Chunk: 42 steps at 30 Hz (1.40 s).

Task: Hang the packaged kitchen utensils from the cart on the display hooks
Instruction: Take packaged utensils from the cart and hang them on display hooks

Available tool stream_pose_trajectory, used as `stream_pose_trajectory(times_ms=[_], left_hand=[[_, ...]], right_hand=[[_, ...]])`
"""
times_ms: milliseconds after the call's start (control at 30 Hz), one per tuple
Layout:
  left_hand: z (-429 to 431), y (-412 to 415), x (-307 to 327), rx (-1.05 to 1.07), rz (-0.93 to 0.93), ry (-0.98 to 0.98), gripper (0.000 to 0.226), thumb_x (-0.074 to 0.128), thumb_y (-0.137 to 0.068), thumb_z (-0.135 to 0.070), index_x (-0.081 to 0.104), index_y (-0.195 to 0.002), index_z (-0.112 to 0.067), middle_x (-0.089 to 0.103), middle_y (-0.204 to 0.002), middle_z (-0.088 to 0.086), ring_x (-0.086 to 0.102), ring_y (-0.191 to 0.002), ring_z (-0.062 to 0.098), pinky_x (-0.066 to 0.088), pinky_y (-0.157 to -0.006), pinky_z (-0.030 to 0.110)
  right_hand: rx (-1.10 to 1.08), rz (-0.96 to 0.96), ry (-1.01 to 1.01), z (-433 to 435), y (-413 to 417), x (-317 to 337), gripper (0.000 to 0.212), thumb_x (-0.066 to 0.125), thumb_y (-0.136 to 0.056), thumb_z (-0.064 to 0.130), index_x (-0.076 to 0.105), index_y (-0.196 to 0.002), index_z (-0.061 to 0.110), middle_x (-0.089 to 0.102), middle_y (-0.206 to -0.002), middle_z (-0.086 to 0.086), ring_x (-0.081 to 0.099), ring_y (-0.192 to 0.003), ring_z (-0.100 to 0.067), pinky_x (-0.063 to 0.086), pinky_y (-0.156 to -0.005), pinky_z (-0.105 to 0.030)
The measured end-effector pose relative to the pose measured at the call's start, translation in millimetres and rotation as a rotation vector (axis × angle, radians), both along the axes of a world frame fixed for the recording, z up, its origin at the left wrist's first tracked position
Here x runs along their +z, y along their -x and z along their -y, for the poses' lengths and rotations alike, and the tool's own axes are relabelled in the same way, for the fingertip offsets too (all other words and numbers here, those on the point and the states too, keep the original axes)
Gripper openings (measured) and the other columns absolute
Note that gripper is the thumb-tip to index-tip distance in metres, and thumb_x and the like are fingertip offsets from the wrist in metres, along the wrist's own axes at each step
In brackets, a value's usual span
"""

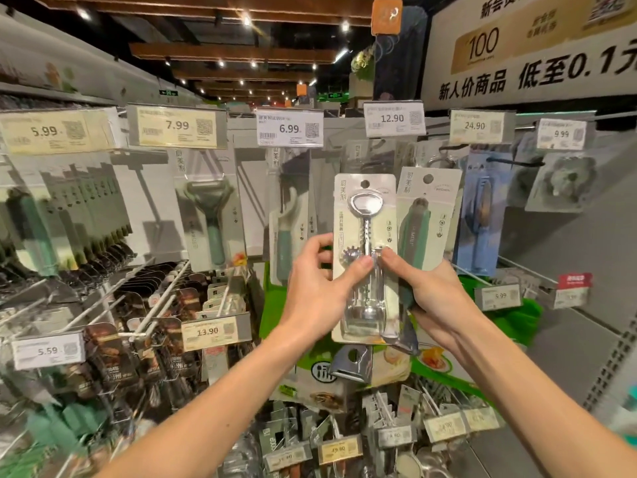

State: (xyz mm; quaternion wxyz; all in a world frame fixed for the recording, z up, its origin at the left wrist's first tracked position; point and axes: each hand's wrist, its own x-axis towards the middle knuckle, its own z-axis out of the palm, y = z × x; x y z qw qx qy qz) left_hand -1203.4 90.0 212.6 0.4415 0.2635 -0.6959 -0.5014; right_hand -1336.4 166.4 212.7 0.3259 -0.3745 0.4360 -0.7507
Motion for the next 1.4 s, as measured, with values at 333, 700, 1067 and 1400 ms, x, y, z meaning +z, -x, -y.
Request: stream_pose_trajectory(times_ms=[333, 700, 1067, 1400], left_hand=[[15.1, 5.2, -3.0, -0.34, -0.146, -0.392, 0.036, 0.065, -0.089, -0.004, 0.048, -0.118, -0.017, 0.075, -0.105, 0.015, 0.074, -0.094, 0.021, 0.06, -0.07, 0.03], [0.6, 40.6, -12.3, -0.197, -0.022, -0.244, 0.057, 0.074, -0.083, -0.037, 0.047, -0.129, -0.019, 0.077, -0.101, 0.003, 0.074, -0.097, 0.022, 0.054, -0.094, 0.051], [-5.3, 69.9, 19.0, 0.109, -0.031, 0.12, 0.038, 0.072, -0.088, -0.03, 0.044, -0.113, -0.038, 0.077, -0.098, -0.006, 0.074, -0.085, 0.009, 0.057, -0.087, 0.045], [-18.0, 107.0, 24.4, 0.072, 0.097, 0.227, 0.043, 0.073, -0.089, -0.024, 0.04, -0.114, -0.037, 0.073, -0.103, -0.006, 0.073, -0.078, 0.003, 0.06, -0.074, 0.032]], right_hand=[[-0.205, 0.046, -0.097, -17.9, 19.6, -3.4, 0.022, 0.068, -0.087, 0.004, 0.068, -0.106, 0.013, 0.078, -0.093, -0.002, 0.075, -0.083, -0.015, 0.061, -0.069, -0.028], [-0.182, -0.065, -0.139, -34.8, 60.7, -1.2, 0.034, 0.072, -0.084, 0.009, 0.067, -0.117, 0.009, 0.076, -0.106, -0.007, 0.073, -0.098, -0.022, 0.057, -0.089, -0.039], [-0.183, -0.234, -0.075, -42.1, 109.4, 13.0, 0.025, 0.076, -0.082, 0.013, 0.07, -0.105, 0.019, 0.078, -0.098, 0.001, 0.074, -0.09, -0.016, 0.056, -0.081, -0.034], [-0.252, -0.267, -0.063, -57.5, 148.5, 16.9, 0.023, 0.078, -0.079, 0.016, 0.071, -0.101, 0.018, 0.078, -0.097, 0.003, 0.074, -0.092, -0.017, 0.056, -0.092, -0.043]])
